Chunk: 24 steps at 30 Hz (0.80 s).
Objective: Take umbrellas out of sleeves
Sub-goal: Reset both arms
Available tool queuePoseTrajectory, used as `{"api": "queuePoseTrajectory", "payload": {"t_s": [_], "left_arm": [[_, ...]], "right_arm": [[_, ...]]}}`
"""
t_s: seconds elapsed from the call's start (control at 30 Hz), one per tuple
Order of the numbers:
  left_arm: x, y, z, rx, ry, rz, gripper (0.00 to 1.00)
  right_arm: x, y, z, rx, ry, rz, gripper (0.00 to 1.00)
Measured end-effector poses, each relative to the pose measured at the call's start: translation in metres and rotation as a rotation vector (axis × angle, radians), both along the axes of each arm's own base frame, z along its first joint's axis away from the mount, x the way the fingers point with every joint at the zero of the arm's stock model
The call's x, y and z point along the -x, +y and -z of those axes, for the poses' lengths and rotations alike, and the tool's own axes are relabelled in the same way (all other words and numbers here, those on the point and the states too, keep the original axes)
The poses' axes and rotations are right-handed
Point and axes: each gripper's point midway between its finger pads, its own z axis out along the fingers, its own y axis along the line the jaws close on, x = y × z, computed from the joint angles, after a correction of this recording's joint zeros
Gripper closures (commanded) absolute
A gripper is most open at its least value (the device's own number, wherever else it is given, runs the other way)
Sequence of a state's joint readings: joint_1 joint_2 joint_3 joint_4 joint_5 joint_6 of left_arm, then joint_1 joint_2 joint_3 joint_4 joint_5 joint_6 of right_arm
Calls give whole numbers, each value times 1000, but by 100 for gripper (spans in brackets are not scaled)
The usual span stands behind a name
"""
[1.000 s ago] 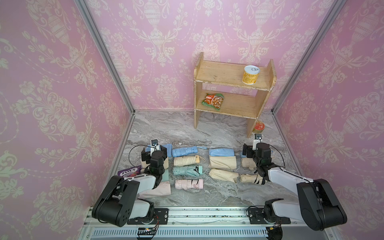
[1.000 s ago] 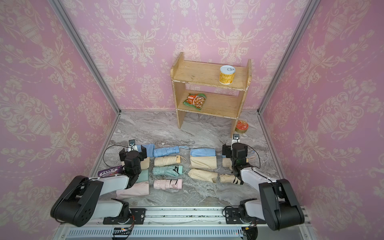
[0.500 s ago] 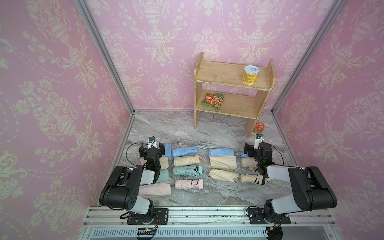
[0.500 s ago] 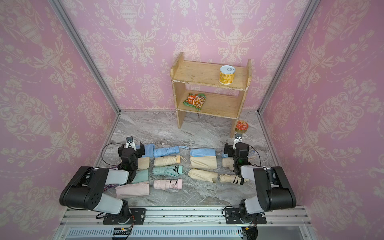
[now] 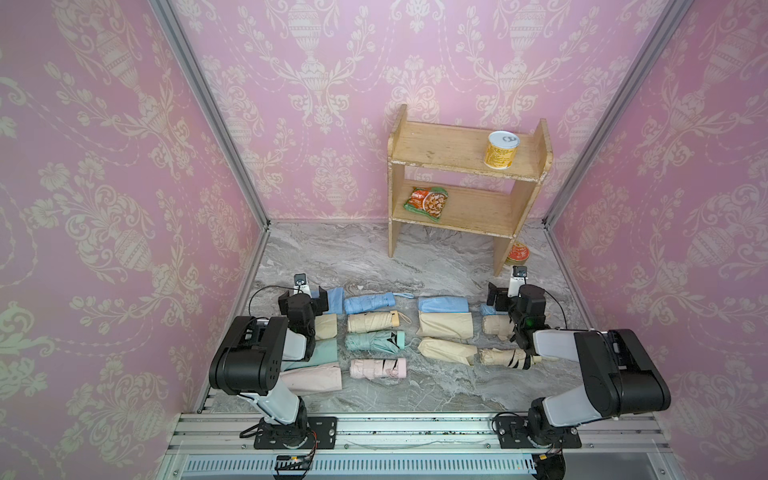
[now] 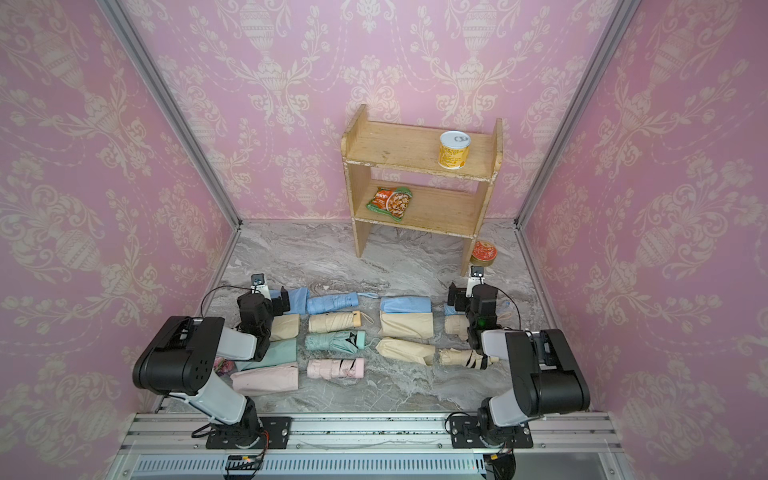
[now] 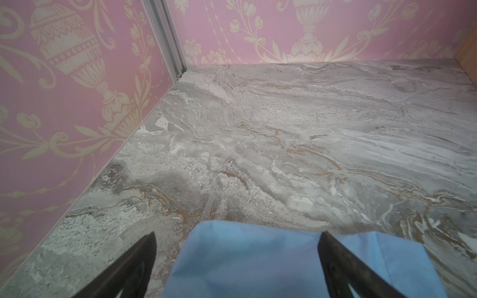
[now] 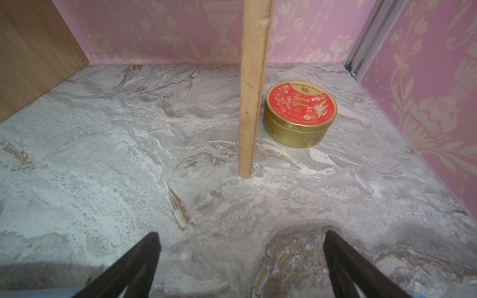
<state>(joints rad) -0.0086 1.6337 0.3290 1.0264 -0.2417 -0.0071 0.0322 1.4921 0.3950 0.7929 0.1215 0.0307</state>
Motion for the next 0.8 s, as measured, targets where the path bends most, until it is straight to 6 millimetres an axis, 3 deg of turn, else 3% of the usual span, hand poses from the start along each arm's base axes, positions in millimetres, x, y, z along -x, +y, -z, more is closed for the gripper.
{"api": "queuePoseTrajectory", "payload": {"t_s": [0.8], "left_arm": [[-6,-9,-3,31,-12,66,1]], "right_arm": [[-1,0,-1,0,-6,0,0]]}}
